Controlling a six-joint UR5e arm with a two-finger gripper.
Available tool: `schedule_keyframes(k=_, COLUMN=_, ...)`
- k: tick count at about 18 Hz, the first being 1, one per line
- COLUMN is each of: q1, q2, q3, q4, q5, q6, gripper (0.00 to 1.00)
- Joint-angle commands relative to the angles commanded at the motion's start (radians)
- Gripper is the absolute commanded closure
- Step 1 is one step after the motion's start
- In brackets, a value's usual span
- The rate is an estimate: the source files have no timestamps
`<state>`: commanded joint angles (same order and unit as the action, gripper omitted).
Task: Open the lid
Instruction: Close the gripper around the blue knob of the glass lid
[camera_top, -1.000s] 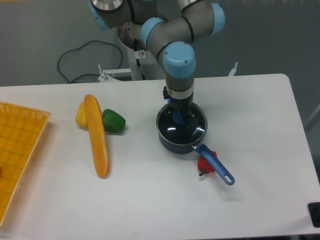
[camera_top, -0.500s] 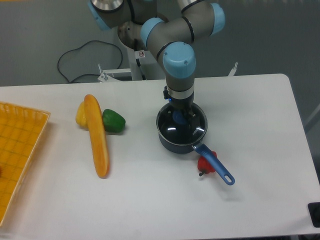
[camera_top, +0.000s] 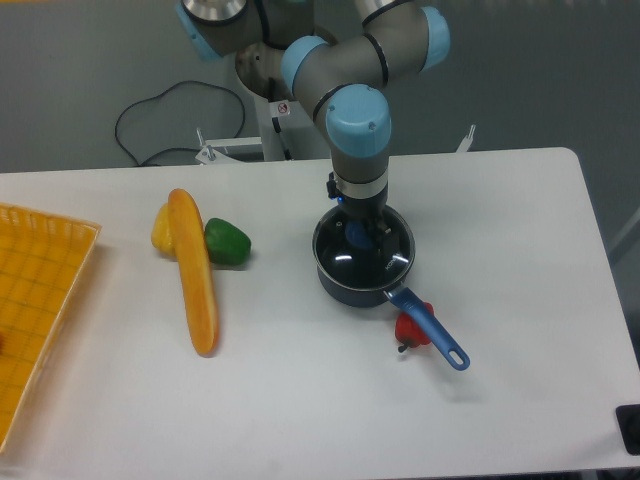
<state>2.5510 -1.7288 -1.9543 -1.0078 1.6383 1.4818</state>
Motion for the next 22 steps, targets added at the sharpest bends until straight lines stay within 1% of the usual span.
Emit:
schedule_keyframes(k=12, q1=-0.011, q2=-0.002, q3=0.003, q4=-0.002, q5=0.002, q6=0.005, gripper=0.12)
schedule_keyframes(k=22, q1=-0.011, q2=-0.006, q3=0.006, q4=-0.003, q5=0.003, q6=0.012, gripper=0.11)
